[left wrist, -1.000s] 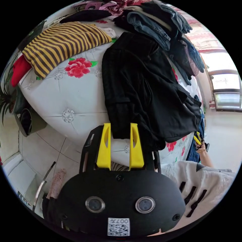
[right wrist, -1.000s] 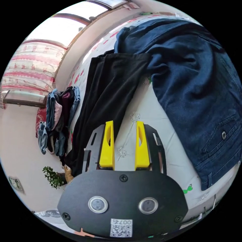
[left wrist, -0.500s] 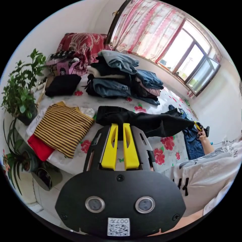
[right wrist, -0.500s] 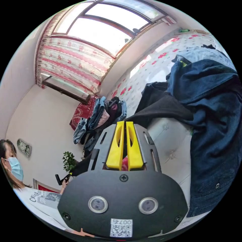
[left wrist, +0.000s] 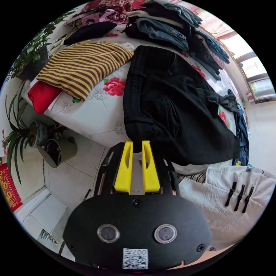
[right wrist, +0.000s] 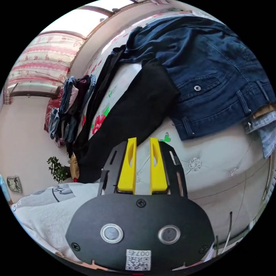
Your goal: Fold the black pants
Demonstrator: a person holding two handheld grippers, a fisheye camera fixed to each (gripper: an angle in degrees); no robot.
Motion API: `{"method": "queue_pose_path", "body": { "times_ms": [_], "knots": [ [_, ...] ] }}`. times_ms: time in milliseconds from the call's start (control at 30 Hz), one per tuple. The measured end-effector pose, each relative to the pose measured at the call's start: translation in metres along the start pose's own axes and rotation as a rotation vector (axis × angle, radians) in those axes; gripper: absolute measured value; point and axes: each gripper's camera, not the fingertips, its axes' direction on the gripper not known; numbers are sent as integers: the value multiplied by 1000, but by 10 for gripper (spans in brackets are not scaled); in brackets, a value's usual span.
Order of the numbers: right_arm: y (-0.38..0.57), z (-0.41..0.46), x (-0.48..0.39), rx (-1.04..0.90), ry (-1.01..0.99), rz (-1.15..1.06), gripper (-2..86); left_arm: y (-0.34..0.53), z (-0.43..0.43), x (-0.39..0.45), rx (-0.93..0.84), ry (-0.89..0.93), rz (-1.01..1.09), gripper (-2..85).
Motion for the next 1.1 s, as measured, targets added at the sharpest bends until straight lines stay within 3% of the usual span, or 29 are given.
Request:
{"method": "queue_pose_path", "body": {
  "times_ms": [133, 367, 500, 667, 733, 800, 933, 1100],
  "knots": [
    [-10, -13, 29, 141, -64, 132, 52, -12, -6, 8, -8, -15, 55, 58],
    [-43, 8, 31, 142, -57, 291, 22, -10, -2, 14, 17, -14, 25, 58],
    [-30, -55, -23, 282, -129, 32, 3, -2, -3, 22, 36, -5, 40, 58],
    [11, -101, -48, 261, 282, -124, 1, 17, 24, 39, -19, 1, 72, 63],
    [17, -82, -13, 150, 565, 40, 3, 26, 40, 38, -53, 11, 58, 70],
    [20, -75, 3, 72, 632, 157, 5, 39, 46, 26, -69, 21, 1, 66],
    [15, -72, -57, 236, 518, -21, 27, 54, 18, 9, 2, -38, -84, 36],
    [-51, -12, -160, 224, 314, -312, 69, 2, -10, 31, 99, -143, -36, 42]
  ]
}}
